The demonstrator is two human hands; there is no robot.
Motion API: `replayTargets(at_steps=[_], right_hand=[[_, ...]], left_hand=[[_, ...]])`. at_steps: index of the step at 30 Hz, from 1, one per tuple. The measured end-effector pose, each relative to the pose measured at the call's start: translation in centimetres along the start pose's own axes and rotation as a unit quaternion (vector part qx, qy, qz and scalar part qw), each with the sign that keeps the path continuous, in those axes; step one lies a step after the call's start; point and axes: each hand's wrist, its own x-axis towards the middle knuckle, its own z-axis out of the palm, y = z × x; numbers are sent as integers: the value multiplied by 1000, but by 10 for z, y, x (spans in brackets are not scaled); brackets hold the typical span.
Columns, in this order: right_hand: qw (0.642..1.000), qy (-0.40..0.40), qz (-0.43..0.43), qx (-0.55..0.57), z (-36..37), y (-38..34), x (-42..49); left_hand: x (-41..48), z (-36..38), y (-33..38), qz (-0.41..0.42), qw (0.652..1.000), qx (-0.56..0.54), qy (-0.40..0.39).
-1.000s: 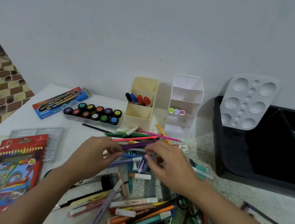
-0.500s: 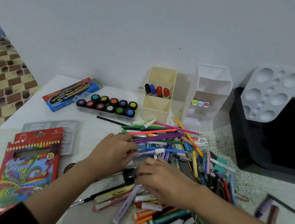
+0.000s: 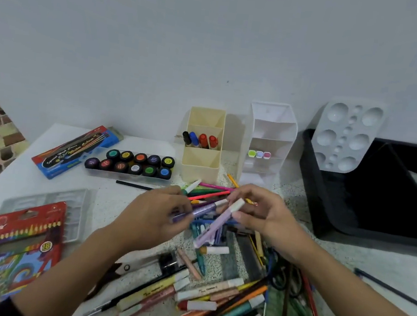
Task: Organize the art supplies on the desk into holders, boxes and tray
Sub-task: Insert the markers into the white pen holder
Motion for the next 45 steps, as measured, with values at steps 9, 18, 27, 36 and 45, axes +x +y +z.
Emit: replayTargets(at_steps=[9,18,27,36,45], right_hand=[[965,212,20,151,-39,-38,3],[962,268,44,33,-73,-52,0],[975,215,54,-27,-87,-52,-3],[954,238,22,-179,-89,-50,6],[954,223,11,-200,-87,-49,15]], left_hand=[[58,-14,59,11,981,-145,125],[91,-4,110,60,950,-186,245],[99,4,138,84,942,-138,293],[103,13,139,9,935,-288,207],[111,11,145,14,914,-351,204]])
